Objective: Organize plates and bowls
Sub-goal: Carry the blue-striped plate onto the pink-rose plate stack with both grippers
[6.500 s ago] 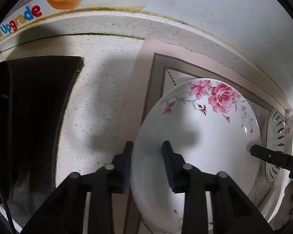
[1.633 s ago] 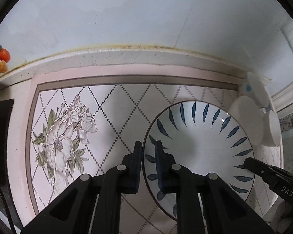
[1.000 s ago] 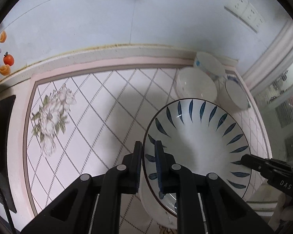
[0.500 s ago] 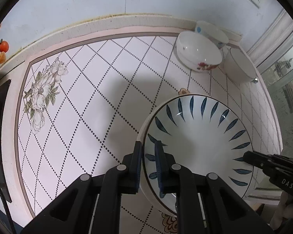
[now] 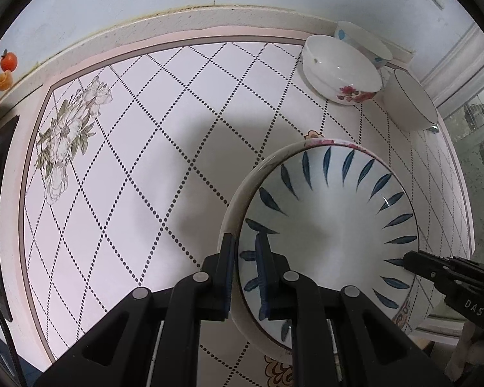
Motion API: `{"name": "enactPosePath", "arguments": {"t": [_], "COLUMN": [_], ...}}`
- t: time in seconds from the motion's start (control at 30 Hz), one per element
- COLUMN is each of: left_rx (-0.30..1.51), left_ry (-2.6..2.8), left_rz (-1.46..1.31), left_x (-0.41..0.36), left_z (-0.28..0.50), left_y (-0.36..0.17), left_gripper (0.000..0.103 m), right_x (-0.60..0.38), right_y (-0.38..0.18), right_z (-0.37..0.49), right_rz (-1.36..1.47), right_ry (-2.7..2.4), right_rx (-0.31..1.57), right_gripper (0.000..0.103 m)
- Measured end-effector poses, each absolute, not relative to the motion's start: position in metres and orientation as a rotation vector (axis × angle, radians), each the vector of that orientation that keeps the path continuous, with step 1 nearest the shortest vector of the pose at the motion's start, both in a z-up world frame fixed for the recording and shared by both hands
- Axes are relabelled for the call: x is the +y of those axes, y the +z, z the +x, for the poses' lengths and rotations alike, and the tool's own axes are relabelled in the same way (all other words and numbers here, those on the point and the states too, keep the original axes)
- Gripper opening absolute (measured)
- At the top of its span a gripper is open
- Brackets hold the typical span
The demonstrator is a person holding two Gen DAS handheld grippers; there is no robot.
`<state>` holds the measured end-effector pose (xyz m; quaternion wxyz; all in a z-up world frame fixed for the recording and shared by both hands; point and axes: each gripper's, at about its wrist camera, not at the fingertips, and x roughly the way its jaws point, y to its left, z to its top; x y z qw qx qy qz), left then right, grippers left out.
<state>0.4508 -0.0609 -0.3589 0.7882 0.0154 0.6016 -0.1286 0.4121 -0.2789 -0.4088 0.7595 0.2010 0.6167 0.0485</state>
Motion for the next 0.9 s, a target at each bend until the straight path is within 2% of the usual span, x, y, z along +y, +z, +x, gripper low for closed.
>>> {"name": "enactPosePath", "arguments": {"t": [0.63, 0.9], "left_rx": [1.341, 1.297], "left_ry": [-0.113, -0.11], "left_rz": [-0.013, -0.011], "left_x": [-0.058, -0.056], "left_z": [0.435, 0.405], "left_y": [-0.355, -0.309], "left_gripper": [0.013, 0.013], "right_x": [-0.281, -0.275], "right_y": [-0.411, -0.37], "right_z": [0.424, 0.413], "right_rz": [0.412, 0.372], "right_ry": [0.175, 0.174], "right_rx": [1.426, 1.397], "right_gripper": [0.015, 0.017]}}
